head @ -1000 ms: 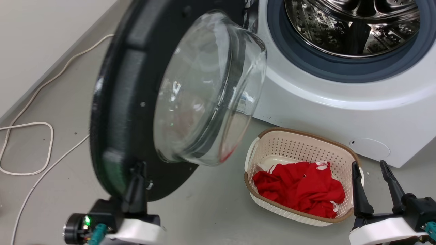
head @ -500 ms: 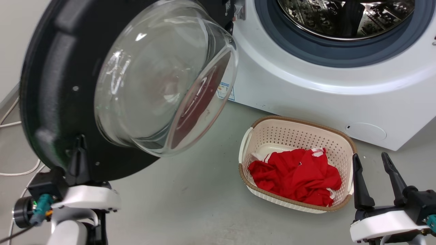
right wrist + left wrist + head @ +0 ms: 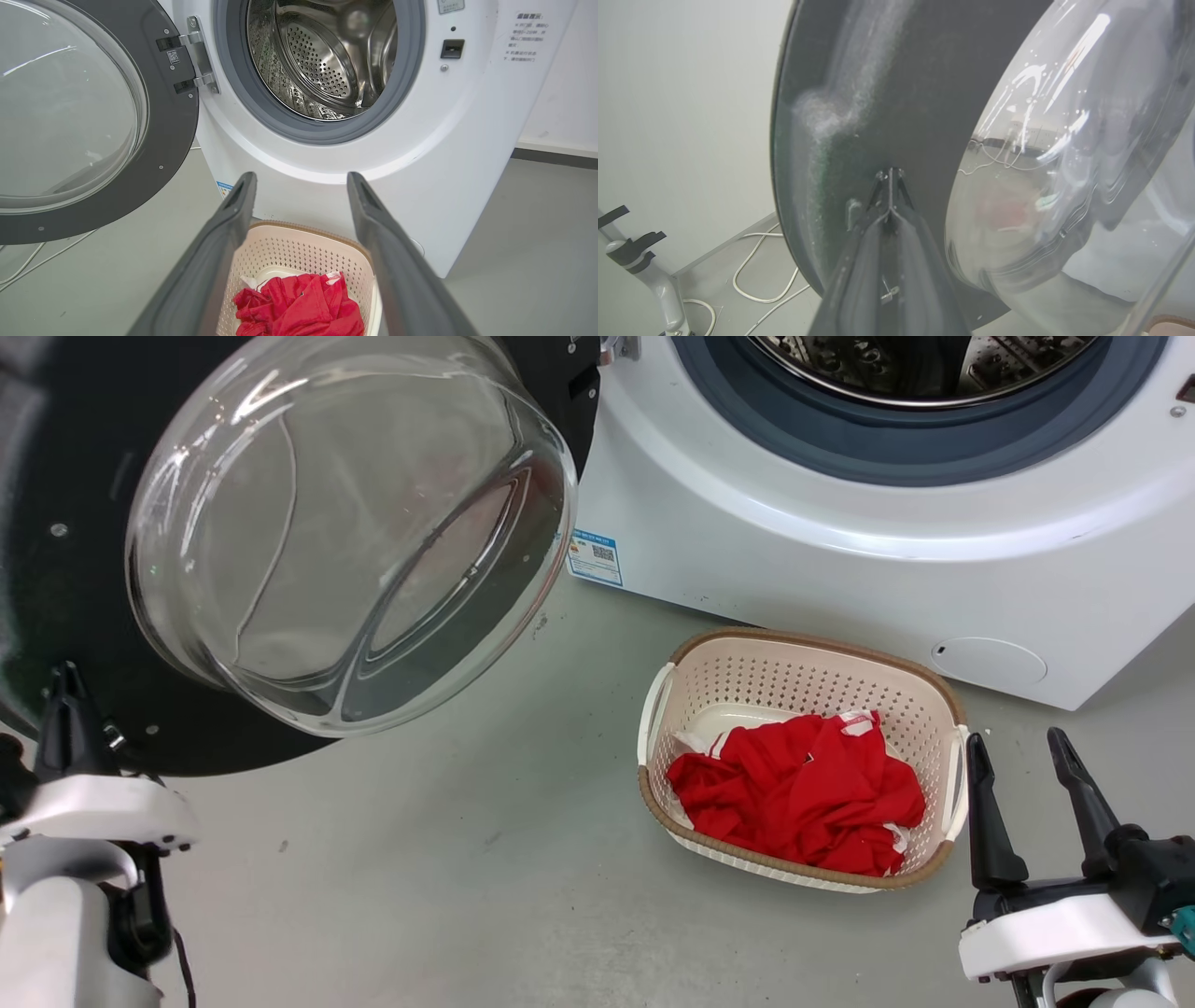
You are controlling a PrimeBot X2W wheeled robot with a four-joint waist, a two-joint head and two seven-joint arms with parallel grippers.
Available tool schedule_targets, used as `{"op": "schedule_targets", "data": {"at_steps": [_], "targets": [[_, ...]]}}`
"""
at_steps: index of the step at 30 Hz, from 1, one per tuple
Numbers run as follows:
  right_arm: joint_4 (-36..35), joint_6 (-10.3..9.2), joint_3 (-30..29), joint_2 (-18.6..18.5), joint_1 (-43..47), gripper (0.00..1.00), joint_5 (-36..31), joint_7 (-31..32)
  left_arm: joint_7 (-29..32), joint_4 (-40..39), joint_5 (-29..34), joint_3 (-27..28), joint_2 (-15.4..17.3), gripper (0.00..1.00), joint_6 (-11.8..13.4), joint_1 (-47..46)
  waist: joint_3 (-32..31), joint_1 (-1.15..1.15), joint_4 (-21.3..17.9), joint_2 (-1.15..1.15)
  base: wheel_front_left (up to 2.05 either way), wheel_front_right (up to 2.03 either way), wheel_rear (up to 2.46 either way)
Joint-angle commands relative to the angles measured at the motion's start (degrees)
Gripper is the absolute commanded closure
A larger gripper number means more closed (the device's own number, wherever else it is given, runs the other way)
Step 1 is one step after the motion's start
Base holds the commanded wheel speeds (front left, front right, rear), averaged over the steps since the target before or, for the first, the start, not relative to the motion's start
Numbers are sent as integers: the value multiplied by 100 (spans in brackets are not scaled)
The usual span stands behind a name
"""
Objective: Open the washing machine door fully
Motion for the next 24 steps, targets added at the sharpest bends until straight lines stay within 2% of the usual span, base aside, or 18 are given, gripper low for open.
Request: {"op": "schedule_targets", "data": {"at_steps": [1, 8, 12, 19, 24], "targets": [[-35, -4, -14, 7, -66, 0, -40, 11, -41, 101, -4, 93, 98, 100, -37, -161, 22, 0, -8, 0, 0, 0, 0], [-41, -4, 0, 7, -79, 0, -63, 25, -41, 510, 121, 312, 175, 100, -202, -459, 33, 0, -41, 0, 0, 0, 0], [-9, -4, 9, 7, -63, 0, -20, -21, -37, 470, 285, 351, 116, 100, -227, -334, -43, 0, -91, 0, 0, 0, 0], [95, -4, 39, 7, 15, 0, 79, -128, -29, -245, 598, 411, -134, 100, -191, 308, -324, 0, -238, 0, 0, 0, 0], [187, -4, 32, 7, 72, 0, 134, -182, -30, -775, 766, 217, -350, 100, -235, 740, -525, 0, -331, 0, 0, 0, 0]]}}
